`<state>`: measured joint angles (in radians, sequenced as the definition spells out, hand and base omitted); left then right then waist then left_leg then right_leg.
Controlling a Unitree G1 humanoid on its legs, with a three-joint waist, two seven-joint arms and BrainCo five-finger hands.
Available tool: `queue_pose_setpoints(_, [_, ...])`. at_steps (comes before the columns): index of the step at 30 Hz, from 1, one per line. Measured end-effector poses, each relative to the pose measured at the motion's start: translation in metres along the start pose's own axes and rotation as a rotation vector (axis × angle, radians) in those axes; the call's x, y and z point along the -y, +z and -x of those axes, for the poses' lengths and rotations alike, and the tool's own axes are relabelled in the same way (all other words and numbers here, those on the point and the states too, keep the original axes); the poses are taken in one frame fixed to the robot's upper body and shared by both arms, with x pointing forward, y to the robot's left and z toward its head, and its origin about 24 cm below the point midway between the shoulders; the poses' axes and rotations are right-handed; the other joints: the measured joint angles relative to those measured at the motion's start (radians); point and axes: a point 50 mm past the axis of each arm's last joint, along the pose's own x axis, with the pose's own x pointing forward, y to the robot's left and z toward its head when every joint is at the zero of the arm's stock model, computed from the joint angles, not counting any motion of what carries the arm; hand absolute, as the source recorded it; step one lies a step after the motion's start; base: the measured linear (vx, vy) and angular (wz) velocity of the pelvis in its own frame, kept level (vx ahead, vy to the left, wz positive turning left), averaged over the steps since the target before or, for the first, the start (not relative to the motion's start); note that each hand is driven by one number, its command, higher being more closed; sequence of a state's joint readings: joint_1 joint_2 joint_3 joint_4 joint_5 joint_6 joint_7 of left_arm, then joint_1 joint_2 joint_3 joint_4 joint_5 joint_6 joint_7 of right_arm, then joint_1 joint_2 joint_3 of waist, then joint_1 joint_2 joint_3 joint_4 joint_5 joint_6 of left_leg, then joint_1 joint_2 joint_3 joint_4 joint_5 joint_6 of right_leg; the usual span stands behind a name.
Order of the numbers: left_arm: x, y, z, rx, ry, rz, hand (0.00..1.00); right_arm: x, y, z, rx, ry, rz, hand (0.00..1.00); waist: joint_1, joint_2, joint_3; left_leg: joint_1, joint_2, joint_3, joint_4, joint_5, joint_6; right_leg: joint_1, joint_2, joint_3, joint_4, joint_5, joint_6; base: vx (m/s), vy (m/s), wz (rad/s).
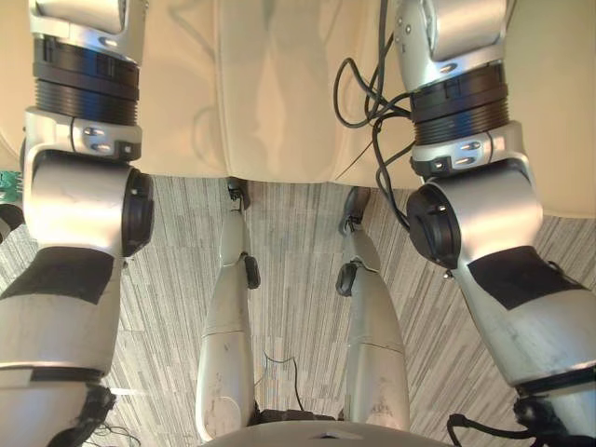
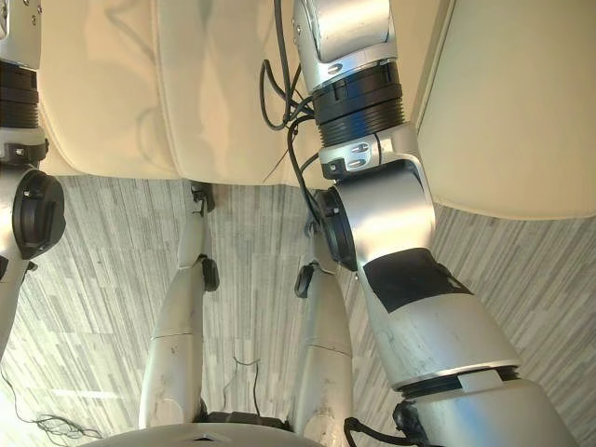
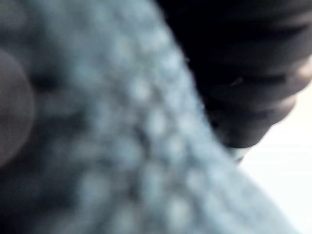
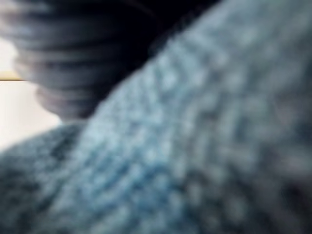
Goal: Pick up cushions and gather them together orderly.
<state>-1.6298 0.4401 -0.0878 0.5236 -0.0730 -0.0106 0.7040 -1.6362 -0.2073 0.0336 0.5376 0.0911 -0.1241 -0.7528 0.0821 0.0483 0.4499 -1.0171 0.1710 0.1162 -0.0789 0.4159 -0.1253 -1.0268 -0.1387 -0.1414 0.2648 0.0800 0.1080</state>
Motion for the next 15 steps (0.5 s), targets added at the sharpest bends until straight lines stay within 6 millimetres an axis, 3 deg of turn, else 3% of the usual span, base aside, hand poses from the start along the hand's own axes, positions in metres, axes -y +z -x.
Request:
queue_pose_setpoints(4, [-0.005, -0.013, 0.005, -0.043, -0.005, -0.006, 1.0, 0.002, -0.004, 0.0, -0.024, 0.016, -0.01, 1.0, -0.004, 0.001, 0.003, -0.023, -0.006, 0.0, 0.0, 0.0, 0.0, -0.026, -0.008, 0.002, 0.009, 0.0, 0.001, 0.04, -0.003, 0.02])
queue_pose_setpoints(9, [-0.011, -0.041, 0.023, -0.122, -0.021, -0.033, 1.0, 0.015, -0.028, 0.01, -0.098, 0.021, 0.042, 1.0, -0.007, 0.0, 0.003, -0.053, -0.012, -0.002, 0.0, -0.013, -0.015, -0.062, -0.015, 0.001, 0.025, 0.006, 0.011, 0.05, -0.013, 0.02])
queue_pose_setpoints(15, [-0.01, -0.041, 0.032, -0.124, -0.025, -0.002, 1.0, 0.022, -0.035, 0.012, -0.121, 0.019, 0.052, 1.0, -0.009, 0.0, 0.003, -0.055, -0.012, -0.002, 0.0, -0.002, -0.002, -0.069, -0.016, 0.003, 0.035, 0.005, 0.012, 0.06, -0.025, 0.0])
